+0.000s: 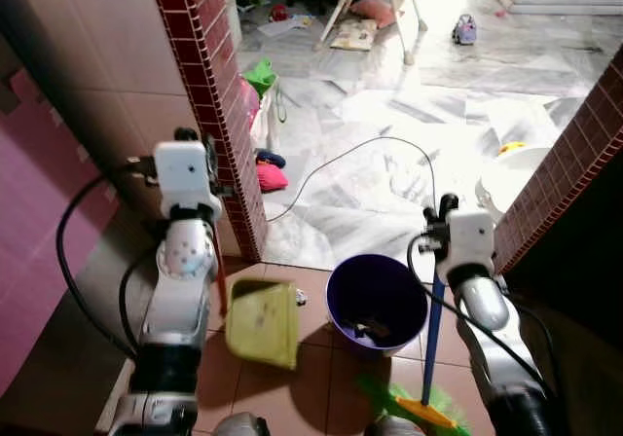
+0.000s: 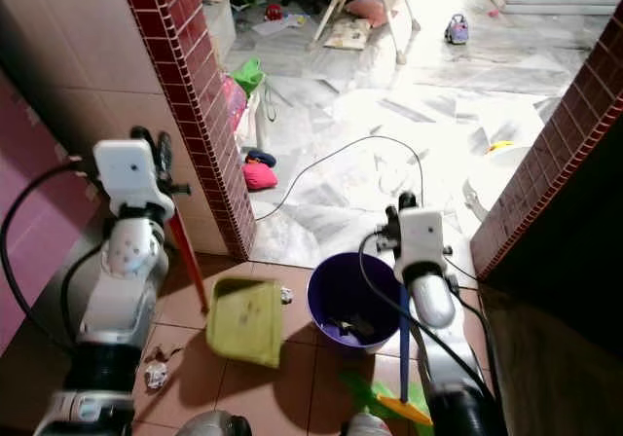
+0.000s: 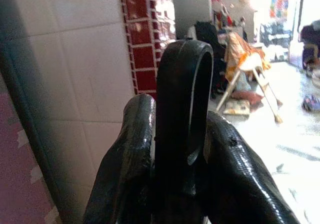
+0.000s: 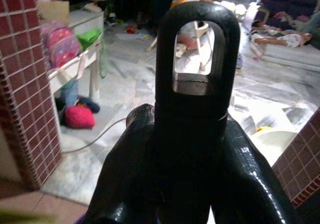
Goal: Sweep floor
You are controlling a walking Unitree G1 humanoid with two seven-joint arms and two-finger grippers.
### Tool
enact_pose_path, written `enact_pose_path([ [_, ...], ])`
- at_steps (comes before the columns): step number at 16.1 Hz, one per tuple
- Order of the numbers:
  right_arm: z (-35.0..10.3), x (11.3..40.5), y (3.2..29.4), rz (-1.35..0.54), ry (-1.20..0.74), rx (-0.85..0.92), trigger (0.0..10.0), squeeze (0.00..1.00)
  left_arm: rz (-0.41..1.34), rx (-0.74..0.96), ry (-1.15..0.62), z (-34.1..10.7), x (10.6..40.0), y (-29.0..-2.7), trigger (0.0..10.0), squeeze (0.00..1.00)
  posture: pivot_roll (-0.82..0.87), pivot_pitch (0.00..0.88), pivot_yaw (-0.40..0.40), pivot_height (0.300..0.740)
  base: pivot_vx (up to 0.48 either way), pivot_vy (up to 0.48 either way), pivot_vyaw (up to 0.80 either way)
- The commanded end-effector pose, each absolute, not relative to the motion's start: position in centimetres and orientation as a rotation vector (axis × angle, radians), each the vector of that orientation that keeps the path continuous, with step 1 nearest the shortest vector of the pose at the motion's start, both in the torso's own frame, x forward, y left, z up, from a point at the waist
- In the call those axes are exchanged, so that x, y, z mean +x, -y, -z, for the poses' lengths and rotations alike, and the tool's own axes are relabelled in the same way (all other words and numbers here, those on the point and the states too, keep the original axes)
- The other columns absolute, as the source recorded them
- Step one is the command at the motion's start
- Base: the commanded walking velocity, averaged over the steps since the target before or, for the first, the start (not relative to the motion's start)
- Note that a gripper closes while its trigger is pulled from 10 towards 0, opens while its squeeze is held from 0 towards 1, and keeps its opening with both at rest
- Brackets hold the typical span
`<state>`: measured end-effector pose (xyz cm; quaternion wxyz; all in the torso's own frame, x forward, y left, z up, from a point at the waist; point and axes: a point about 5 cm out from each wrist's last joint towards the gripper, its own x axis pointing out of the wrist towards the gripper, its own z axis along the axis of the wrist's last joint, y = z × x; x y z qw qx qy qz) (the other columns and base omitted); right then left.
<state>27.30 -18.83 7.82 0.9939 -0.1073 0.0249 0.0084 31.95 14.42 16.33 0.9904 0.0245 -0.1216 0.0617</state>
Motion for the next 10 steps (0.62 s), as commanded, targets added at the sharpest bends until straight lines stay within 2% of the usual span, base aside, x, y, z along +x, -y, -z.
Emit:
enact_pose_path([
  [1,-5.9,26.1,19.0,-0.046,-0.171,-0.251,10.0,0.00,-0.123,0.010,0.291,-17.7,32.7,-14.0,10.0,0.00,-0.10,0.000,0.077,0.740,0.000,0.000,0.00],
  [10,-6.5,23.8,19.2,0.024,-0.184,-0.206,10.0,0.00,-0.018,-0.124,0.234,-17.1,35.6,-9.2,10.0,0.00,-0.22,0.000,0.154,0.740,0.000,0.000,0.00],
])
